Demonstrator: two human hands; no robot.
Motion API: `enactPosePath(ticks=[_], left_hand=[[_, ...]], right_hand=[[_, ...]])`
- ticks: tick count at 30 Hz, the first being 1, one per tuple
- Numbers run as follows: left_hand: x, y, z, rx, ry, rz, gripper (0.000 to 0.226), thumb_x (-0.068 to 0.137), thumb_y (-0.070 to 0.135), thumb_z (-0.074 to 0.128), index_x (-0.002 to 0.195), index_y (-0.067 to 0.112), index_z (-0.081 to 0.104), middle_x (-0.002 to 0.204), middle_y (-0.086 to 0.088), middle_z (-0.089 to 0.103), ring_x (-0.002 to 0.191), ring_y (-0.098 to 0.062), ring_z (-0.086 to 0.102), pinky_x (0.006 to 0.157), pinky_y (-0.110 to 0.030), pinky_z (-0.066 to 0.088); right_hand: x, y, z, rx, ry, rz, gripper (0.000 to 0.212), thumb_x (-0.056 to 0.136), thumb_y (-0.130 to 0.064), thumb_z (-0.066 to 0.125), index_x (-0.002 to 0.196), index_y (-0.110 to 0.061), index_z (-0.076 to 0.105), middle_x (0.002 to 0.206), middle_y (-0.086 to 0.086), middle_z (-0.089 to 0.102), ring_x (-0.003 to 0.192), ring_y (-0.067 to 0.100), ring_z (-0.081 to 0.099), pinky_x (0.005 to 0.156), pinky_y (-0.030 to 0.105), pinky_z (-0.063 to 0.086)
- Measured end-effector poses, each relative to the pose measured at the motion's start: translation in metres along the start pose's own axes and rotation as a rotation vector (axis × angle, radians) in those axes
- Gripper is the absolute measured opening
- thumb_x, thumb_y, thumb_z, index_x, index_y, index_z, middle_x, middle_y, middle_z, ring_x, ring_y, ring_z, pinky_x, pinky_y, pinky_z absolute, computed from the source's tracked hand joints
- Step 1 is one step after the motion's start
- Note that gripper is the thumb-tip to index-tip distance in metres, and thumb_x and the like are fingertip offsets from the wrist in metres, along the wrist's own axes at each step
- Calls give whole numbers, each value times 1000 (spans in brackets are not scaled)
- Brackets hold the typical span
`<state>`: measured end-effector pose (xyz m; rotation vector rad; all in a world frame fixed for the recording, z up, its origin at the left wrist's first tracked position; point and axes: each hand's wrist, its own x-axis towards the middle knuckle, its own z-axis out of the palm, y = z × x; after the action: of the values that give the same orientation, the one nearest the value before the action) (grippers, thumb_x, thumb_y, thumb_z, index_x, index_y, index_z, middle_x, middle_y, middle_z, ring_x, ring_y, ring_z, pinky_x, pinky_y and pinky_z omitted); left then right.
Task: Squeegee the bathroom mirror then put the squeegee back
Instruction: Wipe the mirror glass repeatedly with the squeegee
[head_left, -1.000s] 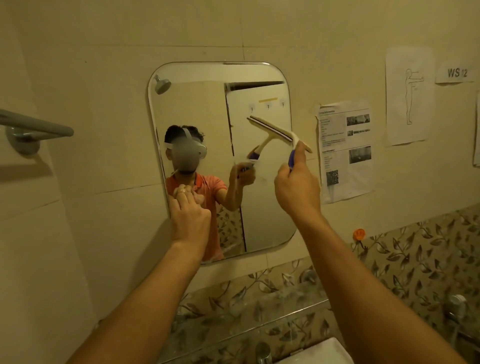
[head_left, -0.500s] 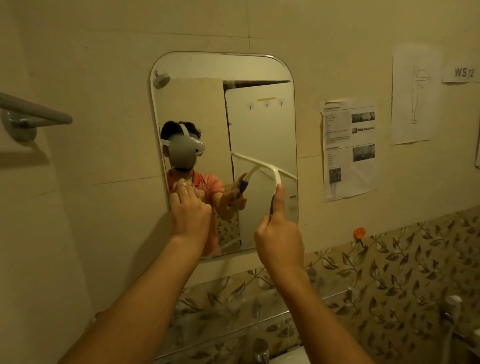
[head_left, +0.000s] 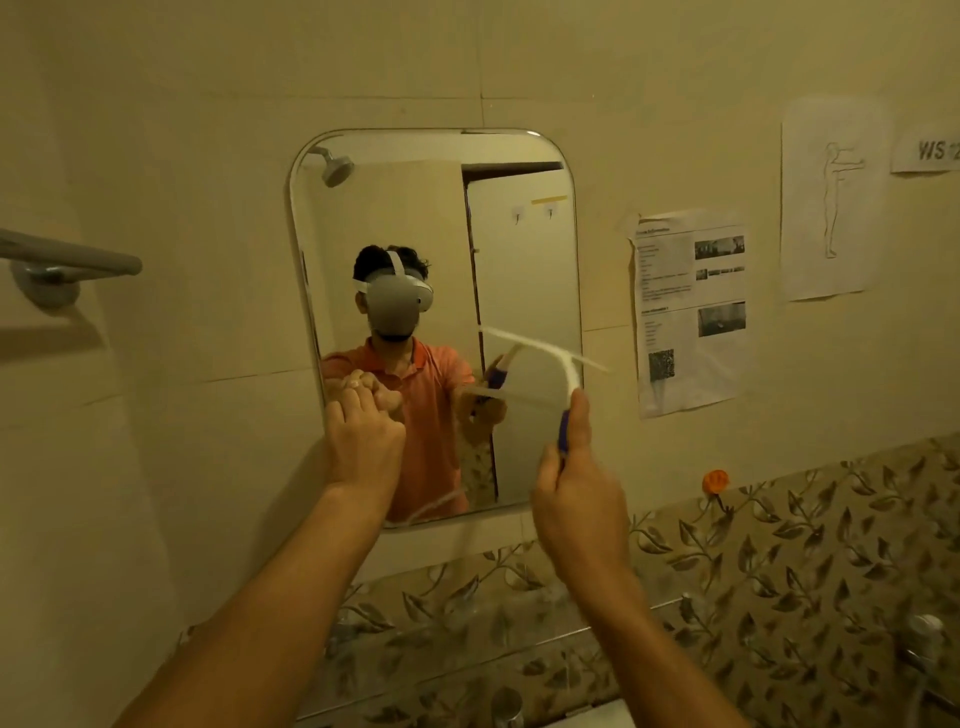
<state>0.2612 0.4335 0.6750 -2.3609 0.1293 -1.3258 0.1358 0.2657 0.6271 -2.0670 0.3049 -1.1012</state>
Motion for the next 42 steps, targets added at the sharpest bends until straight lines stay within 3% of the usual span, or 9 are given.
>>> enactPosePath(ticks=[3,8,13,17,29,35,39,42], left_hand=[[1,0,1,-1,2,-11,34,101,20,43,122,14,68,116,-11,63,105,-26,55,81,-34,42],[2,2,9,26,40,-6,33,103,21,42,122,14,68,117,-11,63,104,-26,55,81,-34,42],[1,0,11,56,31,-1,35,104,22,40,128,14,64,122,-12,60,109,-27,53,84,-34,43],[3,0,12,56,1,-9,35,103,28,47,129,12,62,126,-16,58,111,-29,52,86,-35,43],[1,0,8,22,16,-7,33,102,26,45,124,13,66,116,-11,61,104,-26,53,81,-34,42],[0,2,5,-6,2,-17,33,102,20,47,128,11,65,123,-16,59,109,-29,52,83,-35,42],[1,1,5,-47,10,-26,32,96,20,55,123,10,68,120,-18,62,108,-31,53,82,-36,42],[2,1,7,-55,-8,-35,37,99,17,50,133,5,60,128,-21,58,113,-33,54,86,-37,43]], right_hand=[[42,-20,-25,30,73,4,65,107,-36,35,158,-45,-6,69,5,57,59,21,58,55,42,54],[86,-29,-41,-5,59,55,63,108,-34,32,160,-40,-2,73,6,55,60,17,53,51,33,44],[55,-5,-13,-34,44,68,65,107,-31,34,157,-43,-6,68,5,56,58,20,58,54,41,54],[11,24,18,-58,36,107,73,105,-27,37,156,-43,-13,67,6,57,54,21,56,46,34,46],[-31,30,24,52,-46,206,69,107,-31,35,159,-42,-9,67,2,56,58,14,54,52,29,45],[24,-43,-13,103,-8,-42,65,107,-33,37,158,-46,-2,64,1,53,52,13,52,48,33,50],[76,-101,-22,-58,-35,-207,69,106,-35,38,158,-41,-6,68,3,55,55,16,54,48,33,47],[101,-122,-23,-184,-39,-244,76,105,-32,43,158,-37,-11,75,7,59,60,18,57,51,35,51]])
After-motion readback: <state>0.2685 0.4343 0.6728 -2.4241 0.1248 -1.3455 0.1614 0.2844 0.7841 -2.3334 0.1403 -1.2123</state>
